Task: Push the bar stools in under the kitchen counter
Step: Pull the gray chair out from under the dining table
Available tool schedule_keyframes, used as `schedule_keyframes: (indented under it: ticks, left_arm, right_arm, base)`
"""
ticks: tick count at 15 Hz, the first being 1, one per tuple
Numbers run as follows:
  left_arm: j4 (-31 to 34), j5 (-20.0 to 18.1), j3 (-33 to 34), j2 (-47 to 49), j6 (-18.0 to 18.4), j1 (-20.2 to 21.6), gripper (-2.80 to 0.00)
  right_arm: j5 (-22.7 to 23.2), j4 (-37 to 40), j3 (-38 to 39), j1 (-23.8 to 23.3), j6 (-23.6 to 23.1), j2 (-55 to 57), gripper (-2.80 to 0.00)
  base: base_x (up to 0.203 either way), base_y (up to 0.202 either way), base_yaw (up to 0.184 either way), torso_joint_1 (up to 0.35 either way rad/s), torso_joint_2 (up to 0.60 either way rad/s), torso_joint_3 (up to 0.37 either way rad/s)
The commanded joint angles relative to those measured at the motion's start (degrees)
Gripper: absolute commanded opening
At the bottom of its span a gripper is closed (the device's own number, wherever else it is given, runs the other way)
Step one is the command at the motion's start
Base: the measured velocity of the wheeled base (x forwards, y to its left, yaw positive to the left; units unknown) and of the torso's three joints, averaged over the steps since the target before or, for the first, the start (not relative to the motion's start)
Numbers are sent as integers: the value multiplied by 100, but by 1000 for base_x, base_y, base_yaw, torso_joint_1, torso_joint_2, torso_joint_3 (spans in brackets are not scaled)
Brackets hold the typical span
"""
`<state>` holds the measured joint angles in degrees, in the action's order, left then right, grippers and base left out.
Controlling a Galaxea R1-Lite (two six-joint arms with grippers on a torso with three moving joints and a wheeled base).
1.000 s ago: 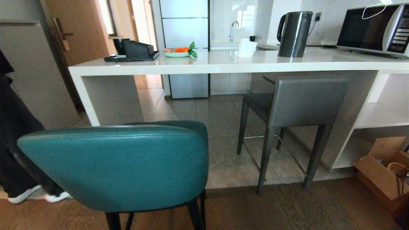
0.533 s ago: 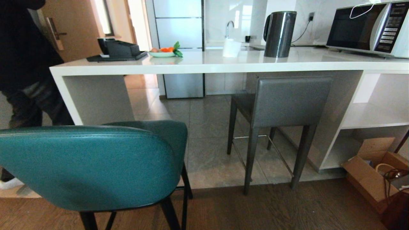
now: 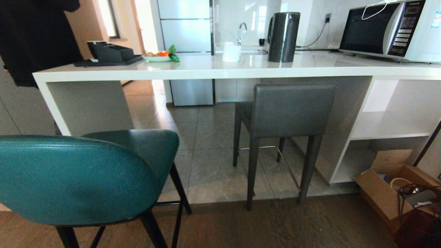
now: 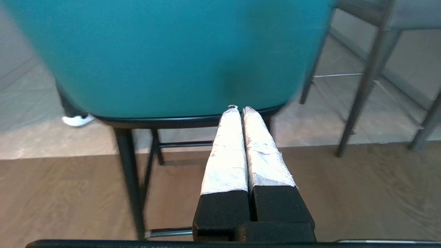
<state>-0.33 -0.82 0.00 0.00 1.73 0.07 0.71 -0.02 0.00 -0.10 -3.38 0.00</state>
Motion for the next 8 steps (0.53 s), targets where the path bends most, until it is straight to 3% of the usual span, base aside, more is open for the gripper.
schedule_keyframes:
  ticks: [1,8]
  left_arm:
    - [-2,3,18,9,3,1,-280]
    - [-2,3,18,9,3,1,-280]
  right_arm:
    - [0,-6,26,1,-5,9,-280]
    - [-9,-6,26,1,48,9,-280]
  base:
    - [0,-199,1,3,3,2]
    - [0,-194,2,2,2,3]
